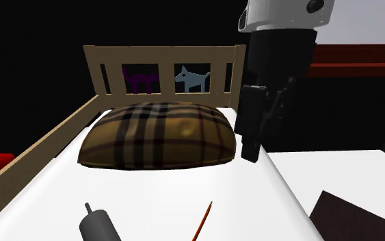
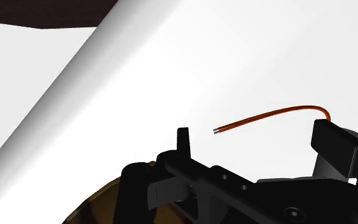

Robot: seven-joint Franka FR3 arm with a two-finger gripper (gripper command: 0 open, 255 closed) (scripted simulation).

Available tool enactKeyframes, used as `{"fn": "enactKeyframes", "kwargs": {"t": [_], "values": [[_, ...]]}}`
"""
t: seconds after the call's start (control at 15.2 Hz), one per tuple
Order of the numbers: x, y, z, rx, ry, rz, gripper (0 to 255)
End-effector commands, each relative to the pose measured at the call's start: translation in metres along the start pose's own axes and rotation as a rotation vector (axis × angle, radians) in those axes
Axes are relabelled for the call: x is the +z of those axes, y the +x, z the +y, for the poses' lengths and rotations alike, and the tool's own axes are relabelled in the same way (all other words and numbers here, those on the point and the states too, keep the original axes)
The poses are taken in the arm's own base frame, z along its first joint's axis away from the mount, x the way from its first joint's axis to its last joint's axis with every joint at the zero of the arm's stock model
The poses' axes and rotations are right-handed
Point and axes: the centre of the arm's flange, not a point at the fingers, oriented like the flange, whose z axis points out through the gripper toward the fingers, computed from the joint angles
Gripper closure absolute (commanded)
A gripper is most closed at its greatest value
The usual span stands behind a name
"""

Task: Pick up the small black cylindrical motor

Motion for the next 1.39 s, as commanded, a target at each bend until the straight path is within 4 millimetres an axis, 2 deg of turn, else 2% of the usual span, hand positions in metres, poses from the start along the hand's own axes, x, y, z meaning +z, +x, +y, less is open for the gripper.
{"fn": "enactKeyframes", "kwargs": {"t": [0.0,1.32], "values": [[0.016,0.014,-0.018,0.002,0.002,0.005,0],[0.128,0.165,-0.197,0.017,0.006,0.049,0]]}}
